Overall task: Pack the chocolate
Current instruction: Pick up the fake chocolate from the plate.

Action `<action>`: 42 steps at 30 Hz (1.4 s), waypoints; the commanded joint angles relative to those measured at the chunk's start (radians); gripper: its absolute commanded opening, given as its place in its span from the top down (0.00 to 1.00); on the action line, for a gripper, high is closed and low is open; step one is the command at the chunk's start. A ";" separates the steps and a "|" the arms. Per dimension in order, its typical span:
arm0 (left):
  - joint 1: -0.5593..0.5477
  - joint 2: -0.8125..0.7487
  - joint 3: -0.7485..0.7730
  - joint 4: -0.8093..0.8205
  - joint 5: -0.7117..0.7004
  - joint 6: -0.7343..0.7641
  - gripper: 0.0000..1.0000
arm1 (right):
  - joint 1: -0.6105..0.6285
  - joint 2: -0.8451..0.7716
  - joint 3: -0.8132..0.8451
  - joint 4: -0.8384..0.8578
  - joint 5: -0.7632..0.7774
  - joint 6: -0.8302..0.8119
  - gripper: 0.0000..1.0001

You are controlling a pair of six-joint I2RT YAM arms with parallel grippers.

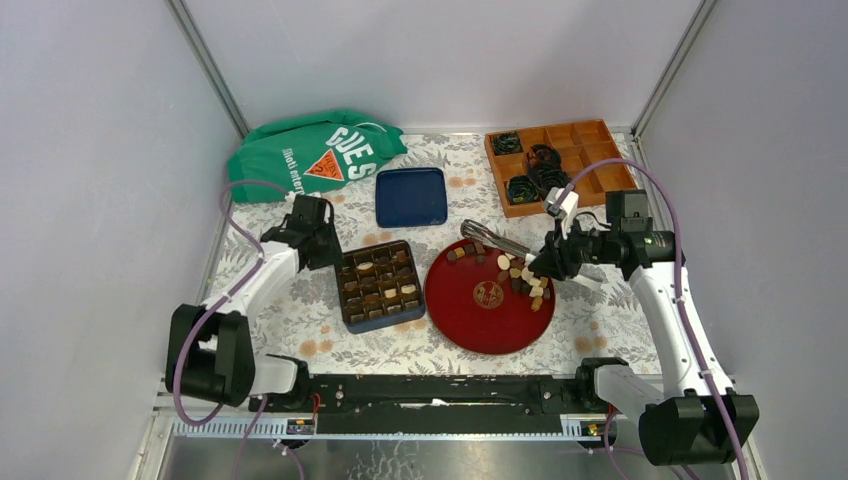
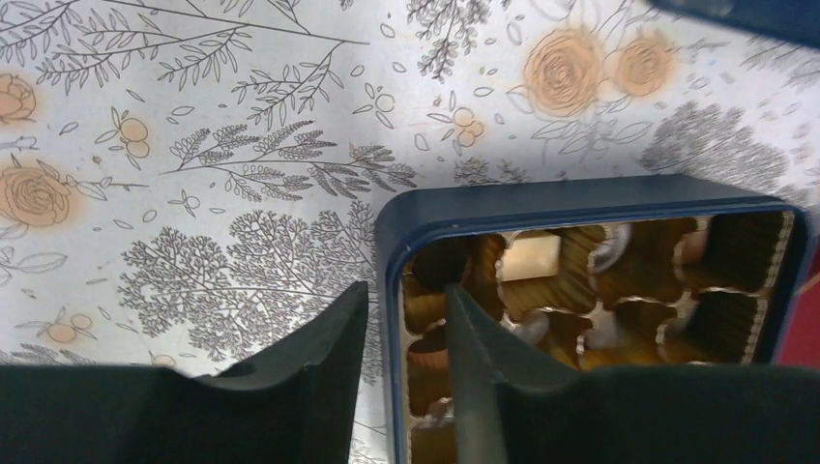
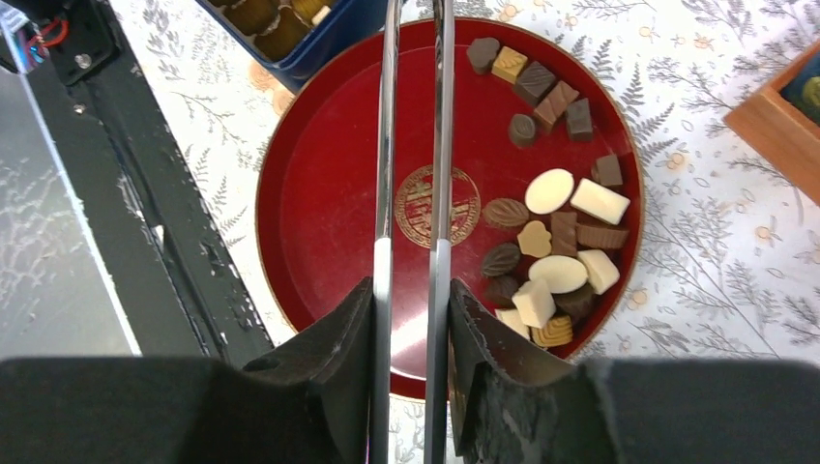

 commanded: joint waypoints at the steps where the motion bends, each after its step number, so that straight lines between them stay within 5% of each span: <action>1: 0.007 -0.096 0.043 0.015 0.001 0.047 0.49 | -0.007 0.006 0.092 -0.089 0.087 -0.083 0.65; 5: 0.009 -0.298 0.035 0.043 0.040 0.135 0.29 | -0.004 0.011 0.104 -0.146 0.156 -0.138 0.64; 8: 0.009 -0.497 -0.028 0.165 0.217 0.209 0.03 | -0.003 0.015 0.095 -0.150 0.191 -0.163 0.64; 9: 0.008 -0.564 -0.065 0.237 0.277 0.209 0.02 | -0.003 0.018 0.092 -0.143 0.202 -0.159 0.64; 13: 0.009 -0.739 -0.219 0.442 0.393 0.160 0.01 | 0.026 0.032 0.073 -0.098 0.268 -0.089 0.64; 18: 0.006 -0.750 -0.222 0.358 0.244 0.198 0.01 | 0.183 0.058 0.025 -0.033 0.456 0.019 0.64; 26: 0.005 -0.705 -0.195 0.298 0.190 0.192 0.01 | 0.235 0.164 0.037 0.003 0.584 0.074 0.63; 42: 0.006 -0.697 -0.190 0.286 0.182 0.186 0.01 | 0.266 0.264 0.080 0.022 0.567 0.105 0.60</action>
